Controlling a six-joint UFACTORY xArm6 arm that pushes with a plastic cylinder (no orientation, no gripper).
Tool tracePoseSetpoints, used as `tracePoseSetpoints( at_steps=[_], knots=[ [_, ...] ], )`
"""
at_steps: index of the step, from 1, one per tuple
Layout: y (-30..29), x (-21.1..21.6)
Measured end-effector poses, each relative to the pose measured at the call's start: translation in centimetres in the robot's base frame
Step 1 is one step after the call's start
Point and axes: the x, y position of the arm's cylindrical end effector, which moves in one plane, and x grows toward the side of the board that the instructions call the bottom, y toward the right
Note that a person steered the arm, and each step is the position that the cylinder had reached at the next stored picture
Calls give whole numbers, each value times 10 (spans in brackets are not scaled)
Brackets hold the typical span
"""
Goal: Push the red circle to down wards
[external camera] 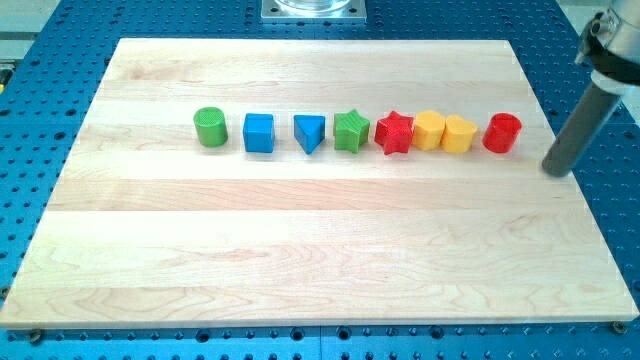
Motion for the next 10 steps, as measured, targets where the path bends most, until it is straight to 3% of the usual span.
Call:
tracePoseSetpoints(
  at_steps=[1, 3, 4, 5, 6, 7, 8, 10],
  knots=[
    [1, -55],
    [-43, -79],
    [-65, -56],
    [-51, 9],
    [-50, -9],
    [-59, 49],
    [-83, 53],
    [-59, 40]
  ],
)
